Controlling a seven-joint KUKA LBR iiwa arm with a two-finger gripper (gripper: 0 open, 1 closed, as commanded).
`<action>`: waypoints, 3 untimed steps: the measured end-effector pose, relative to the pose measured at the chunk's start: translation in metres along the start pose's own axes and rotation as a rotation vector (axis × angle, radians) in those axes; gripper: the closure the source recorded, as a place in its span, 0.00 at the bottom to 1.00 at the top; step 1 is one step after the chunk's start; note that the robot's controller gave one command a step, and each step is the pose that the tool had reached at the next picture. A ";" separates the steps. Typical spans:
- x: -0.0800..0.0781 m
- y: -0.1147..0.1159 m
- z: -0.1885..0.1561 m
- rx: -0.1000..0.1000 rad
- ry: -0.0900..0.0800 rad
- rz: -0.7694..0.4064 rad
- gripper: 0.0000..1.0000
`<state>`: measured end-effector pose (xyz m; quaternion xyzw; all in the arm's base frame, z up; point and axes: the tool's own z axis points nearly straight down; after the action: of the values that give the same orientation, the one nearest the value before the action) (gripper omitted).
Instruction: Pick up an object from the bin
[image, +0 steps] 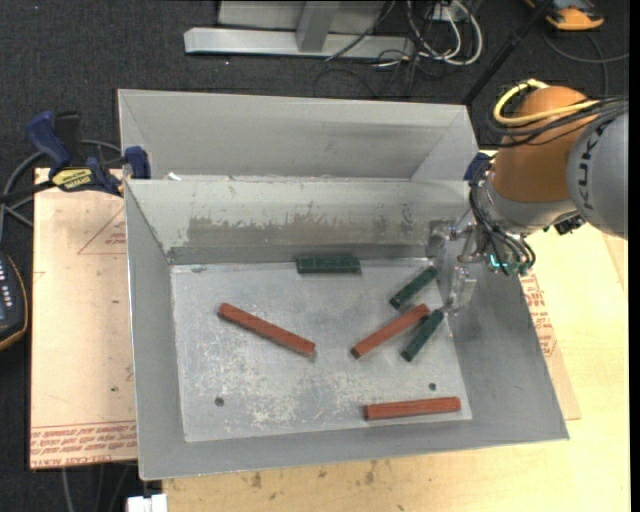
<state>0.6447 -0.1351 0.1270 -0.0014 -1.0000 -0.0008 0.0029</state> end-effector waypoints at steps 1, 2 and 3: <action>0.007 0.045 0.057 0.000 -0.008 -0.346 0.00; 0.016 0.059 0.026 0.003 -0.010 -0.616 0.00; 0.001 0.062 0.021 0.004 -0.010 -0.734 0.00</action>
Offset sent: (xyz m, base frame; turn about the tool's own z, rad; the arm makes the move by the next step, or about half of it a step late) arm -0.0082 0.0429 -0.0570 -0.3471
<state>0.6437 -0.0734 0.1061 0.3575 -0.9339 0.0002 -0.0026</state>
